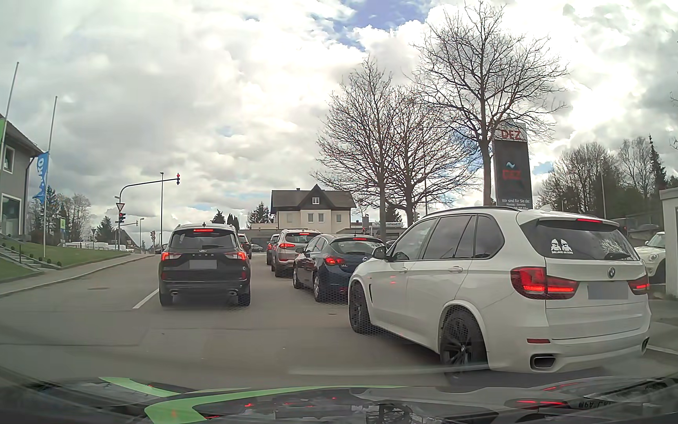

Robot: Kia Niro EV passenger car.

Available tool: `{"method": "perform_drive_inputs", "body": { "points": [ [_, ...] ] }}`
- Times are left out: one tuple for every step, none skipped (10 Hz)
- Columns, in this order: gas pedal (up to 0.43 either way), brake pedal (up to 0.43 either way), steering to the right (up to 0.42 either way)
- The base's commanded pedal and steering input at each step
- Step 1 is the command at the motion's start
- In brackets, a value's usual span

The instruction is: Follow the waypoints while adhering to traffic rules and regulations

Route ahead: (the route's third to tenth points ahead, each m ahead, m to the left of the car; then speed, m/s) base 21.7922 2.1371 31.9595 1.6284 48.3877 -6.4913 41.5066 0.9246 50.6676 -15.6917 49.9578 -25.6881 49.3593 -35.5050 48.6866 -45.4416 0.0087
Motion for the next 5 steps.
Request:
{"method": "perform_drive_inputs", "body": {
  "points": [
    [0.000,0.280,0.571],
    [0.000,0.280,0.572],
    [0.000,0.280,0.571],
    [0.000,0.280,0.571],
    [0.000,0.280,0.571]
  ]
}}
